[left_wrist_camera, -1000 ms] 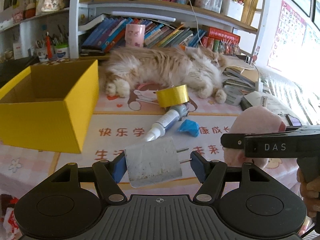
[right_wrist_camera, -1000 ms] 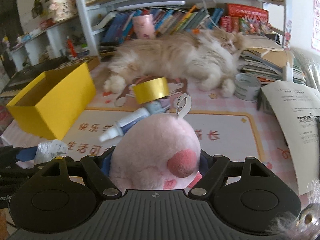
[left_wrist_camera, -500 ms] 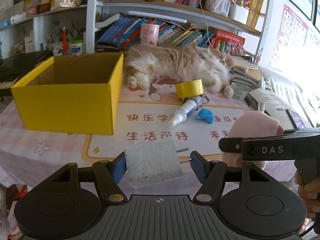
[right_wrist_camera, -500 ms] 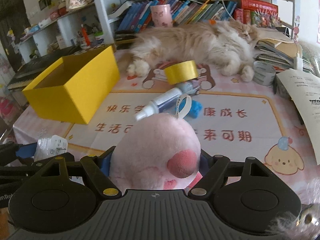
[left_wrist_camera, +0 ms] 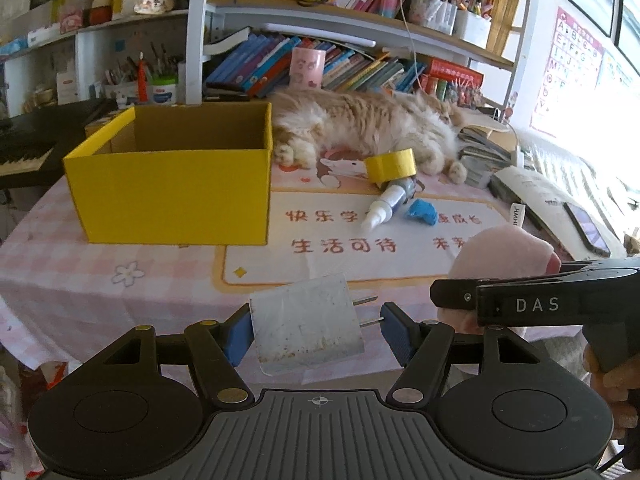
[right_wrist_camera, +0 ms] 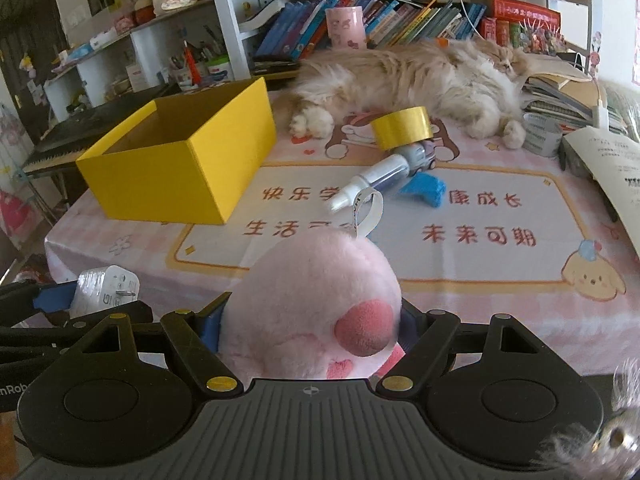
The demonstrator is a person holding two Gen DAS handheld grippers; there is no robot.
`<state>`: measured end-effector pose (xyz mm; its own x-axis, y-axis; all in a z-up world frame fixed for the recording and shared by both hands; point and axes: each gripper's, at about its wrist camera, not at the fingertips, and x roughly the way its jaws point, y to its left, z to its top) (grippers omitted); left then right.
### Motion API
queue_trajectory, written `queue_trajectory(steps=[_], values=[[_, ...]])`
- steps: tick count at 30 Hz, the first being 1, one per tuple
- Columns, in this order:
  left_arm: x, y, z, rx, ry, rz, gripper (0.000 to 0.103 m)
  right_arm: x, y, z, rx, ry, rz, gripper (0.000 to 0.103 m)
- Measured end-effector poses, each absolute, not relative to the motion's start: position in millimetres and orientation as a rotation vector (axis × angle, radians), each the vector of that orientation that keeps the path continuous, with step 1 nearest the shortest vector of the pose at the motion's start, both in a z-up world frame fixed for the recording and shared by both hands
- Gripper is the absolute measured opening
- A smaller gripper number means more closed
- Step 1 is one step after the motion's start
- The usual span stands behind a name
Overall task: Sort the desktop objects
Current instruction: 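Lift the pig and charger and carry both toward the yellow box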
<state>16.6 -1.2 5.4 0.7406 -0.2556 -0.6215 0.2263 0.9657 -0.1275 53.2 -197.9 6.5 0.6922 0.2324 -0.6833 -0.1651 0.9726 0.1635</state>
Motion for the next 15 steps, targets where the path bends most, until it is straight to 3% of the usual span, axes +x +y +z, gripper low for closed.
queue_trajectory(steps=[15], values=[[-19,43,3,-0.040,0.692,-0.234,0.067,23,-150,-2,0.127,0.781,0.247,0.077]])
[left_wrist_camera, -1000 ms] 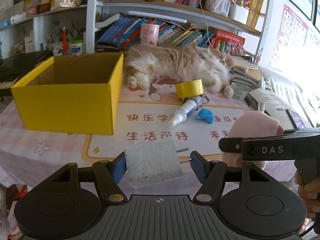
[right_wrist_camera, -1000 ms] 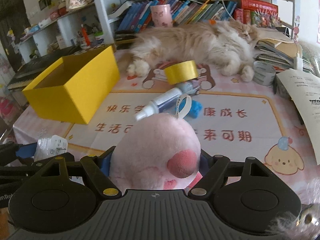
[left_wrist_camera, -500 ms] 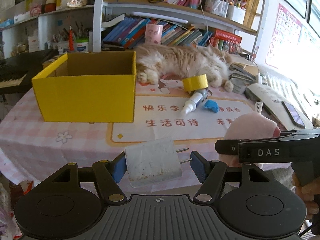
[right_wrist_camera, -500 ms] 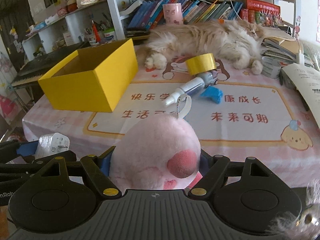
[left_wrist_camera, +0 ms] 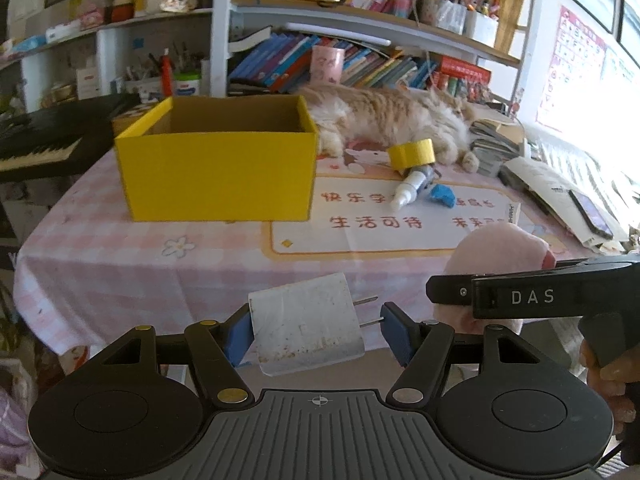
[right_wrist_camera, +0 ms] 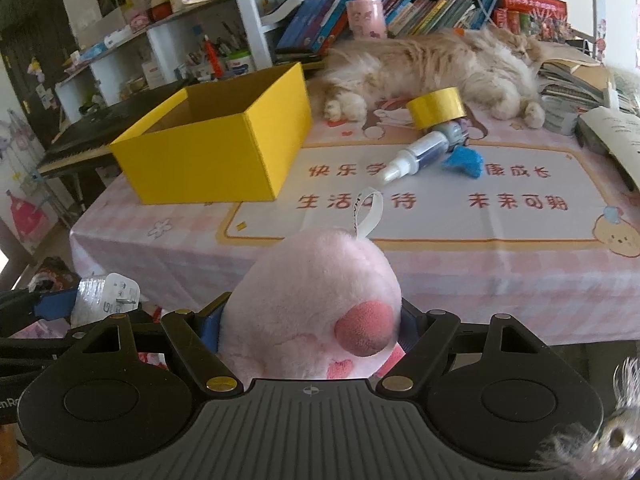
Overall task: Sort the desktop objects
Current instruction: 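Lift the pig and charger and carry both toward the yellow box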
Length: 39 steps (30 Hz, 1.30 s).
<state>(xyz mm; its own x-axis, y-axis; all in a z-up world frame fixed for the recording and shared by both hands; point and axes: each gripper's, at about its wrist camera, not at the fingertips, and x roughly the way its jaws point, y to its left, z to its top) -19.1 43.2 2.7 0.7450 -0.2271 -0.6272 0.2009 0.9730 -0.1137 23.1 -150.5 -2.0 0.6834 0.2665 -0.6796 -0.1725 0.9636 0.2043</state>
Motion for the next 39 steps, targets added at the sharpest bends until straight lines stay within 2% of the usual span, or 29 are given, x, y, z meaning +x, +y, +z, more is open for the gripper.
queue_trajectory(steps=[20,39], values=[[-35,80,3,-0.094,0.674,-0.146,0.067,19,-103,-1,0.050,0.788,0.358,0.077],[-18,83,-5,-0.118,0.713,-0.148,0.067,31,-89,-5,0.010,0.832,0.408,0.077]])
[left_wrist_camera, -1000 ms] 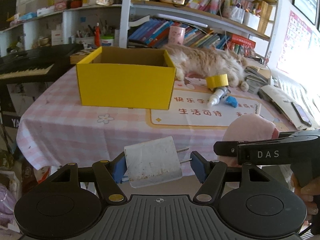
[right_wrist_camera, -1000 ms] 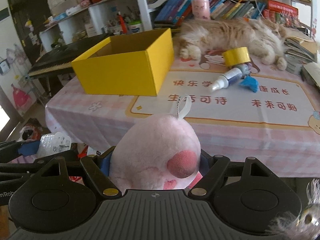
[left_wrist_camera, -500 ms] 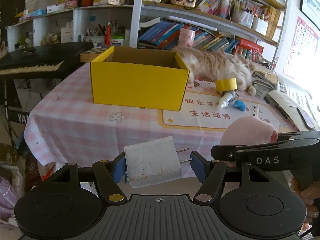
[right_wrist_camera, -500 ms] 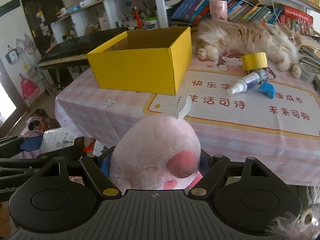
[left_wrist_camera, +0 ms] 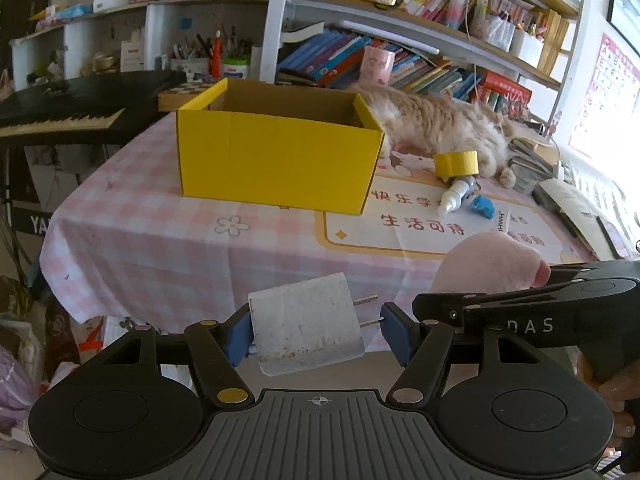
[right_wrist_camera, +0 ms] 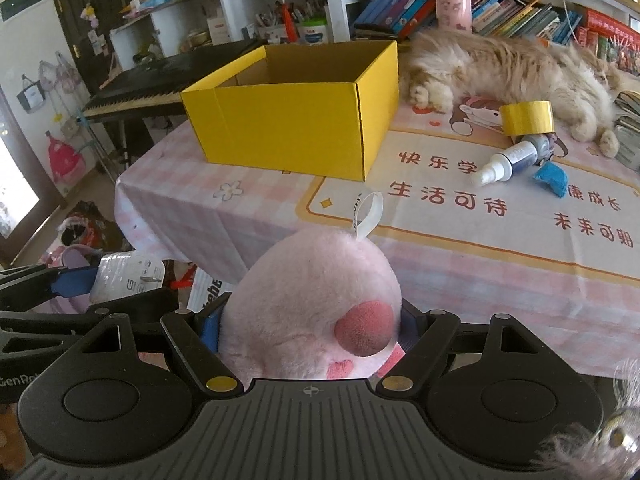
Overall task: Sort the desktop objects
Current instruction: 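Lift the pig and charger and carry both toward the yellow box, then lower the pig and charger into the yellow box and open both tools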
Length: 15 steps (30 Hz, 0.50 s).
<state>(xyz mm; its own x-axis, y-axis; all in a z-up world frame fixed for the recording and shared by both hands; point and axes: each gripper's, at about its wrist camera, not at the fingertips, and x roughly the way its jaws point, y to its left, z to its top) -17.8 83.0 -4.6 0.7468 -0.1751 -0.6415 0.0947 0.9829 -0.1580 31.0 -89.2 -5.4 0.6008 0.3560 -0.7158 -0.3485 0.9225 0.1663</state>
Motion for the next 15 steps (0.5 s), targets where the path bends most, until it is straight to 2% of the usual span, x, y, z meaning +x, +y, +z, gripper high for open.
queue_trajectory(steps=[15], values=[[44,95,13,-0.111,0.637,-0.074,0.067,90,-87,8,-0.019,0.772,0.433,0.077]])
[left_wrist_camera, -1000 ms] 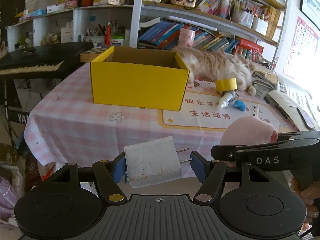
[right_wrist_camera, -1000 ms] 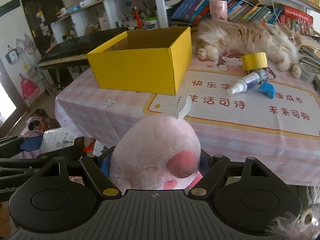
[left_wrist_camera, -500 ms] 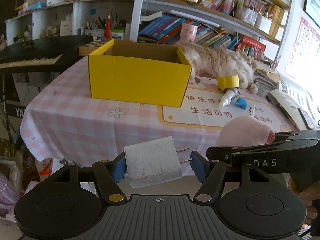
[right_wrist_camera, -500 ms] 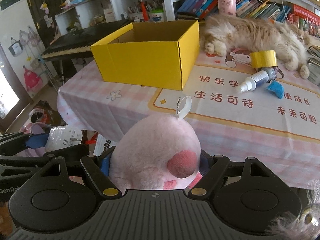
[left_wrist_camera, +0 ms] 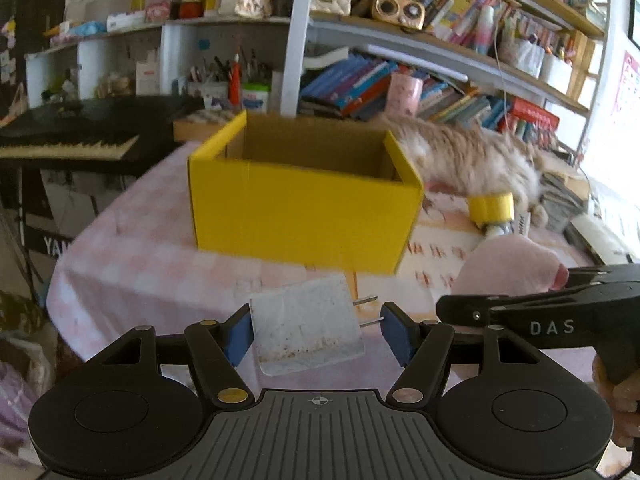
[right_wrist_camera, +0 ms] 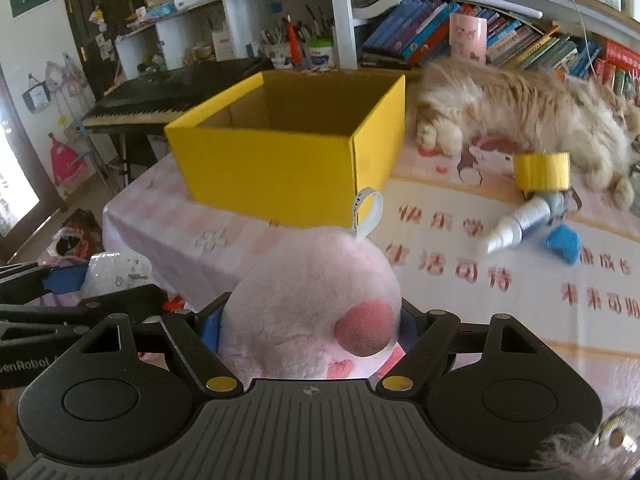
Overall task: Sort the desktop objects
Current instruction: 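Lower the pig and charger into the yellow box and open both tools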
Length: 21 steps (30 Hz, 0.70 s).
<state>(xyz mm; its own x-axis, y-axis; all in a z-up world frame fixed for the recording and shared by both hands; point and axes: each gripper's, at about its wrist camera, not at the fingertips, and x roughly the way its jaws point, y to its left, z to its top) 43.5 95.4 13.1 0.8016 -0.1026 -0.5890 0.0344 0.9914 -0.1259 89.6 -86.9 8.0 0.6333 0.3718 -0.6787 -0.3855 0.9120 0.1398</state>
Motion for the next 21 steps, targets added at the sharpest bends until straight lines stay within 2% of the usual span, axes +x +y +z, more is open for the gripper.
queue_trajectory(steps=[12,21], values=[[137,98,52,-0.090,0.484,-0.050,0.067,175,-91,58,-0.031,0.609,0.499,0.077],[204,93,70,-0.014,0.432,-0.053,0.067,255,-89,81,-0.070,0.504,0.560,0.077]])
